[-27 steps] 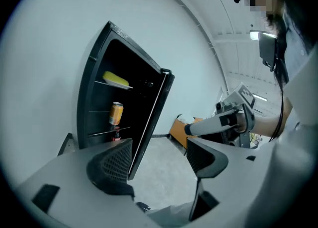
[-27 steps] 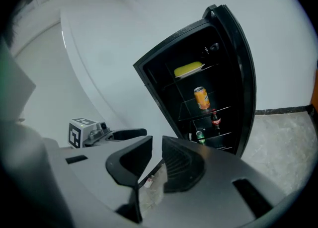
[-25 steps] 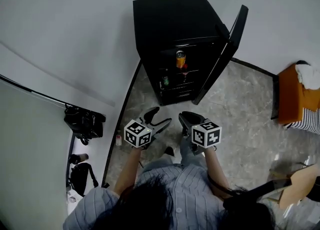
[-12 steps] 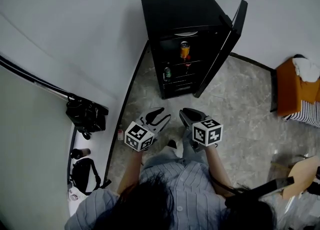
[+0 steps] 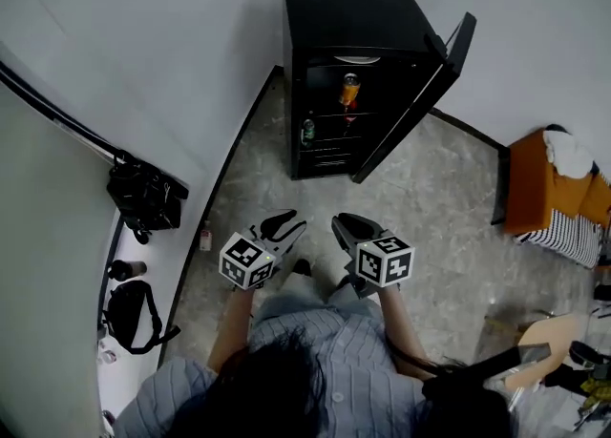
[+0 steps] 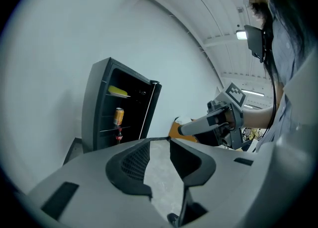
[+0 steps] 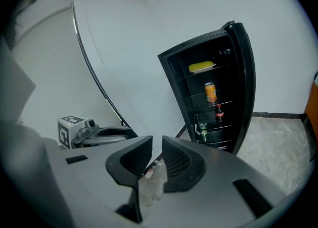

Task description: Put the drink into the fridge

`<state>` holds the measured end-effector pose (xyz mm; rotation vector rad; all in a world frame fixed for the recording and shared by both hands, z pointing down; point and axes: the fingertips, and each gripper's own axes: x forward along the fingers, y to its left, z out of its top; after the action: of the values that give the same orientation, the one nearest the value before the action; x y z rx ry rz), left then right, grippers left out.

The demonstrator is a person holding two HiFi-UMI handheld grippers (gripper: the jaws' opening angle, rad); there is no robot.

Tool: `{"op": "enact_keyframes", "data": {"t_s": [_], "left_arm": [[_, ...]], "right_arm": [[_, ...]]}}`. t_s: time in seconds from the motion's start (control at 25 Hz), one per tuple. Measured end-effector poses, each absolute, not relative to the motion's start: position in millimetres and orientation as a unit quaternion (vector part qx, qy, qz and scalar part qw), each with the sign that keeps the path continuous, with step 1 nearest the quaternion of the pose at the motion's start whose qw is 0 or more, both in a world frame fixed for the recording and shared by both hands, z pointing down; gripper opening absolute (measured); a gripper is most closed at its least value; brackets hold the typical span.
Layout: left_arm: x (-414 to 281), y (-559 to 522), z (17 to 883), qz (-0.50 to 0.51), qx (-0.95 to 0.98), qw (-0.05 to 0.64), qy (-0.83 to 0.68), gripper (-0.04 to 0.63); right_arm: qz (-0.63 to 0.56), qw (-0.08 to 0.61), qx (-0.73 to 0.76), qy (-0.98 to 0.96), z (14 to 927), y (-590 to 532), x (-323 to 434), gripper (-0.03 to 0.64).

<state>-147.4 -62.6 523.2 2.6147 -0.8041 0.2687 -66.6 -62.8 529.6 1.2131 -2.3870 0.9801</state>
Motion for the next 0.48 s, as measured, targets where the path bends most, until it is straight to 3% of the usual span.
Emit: {"op": "enact_keyframes", "data": {"t_s": [0.48], "left_arm": [[-134.3,-47.7,497.4,0.063,0.915,0.189,-0.35,0.08]], "right_arm": [[0.347,0.169,0.391,-0.835,530.8,-19.5,-32.7,0.071]]}}
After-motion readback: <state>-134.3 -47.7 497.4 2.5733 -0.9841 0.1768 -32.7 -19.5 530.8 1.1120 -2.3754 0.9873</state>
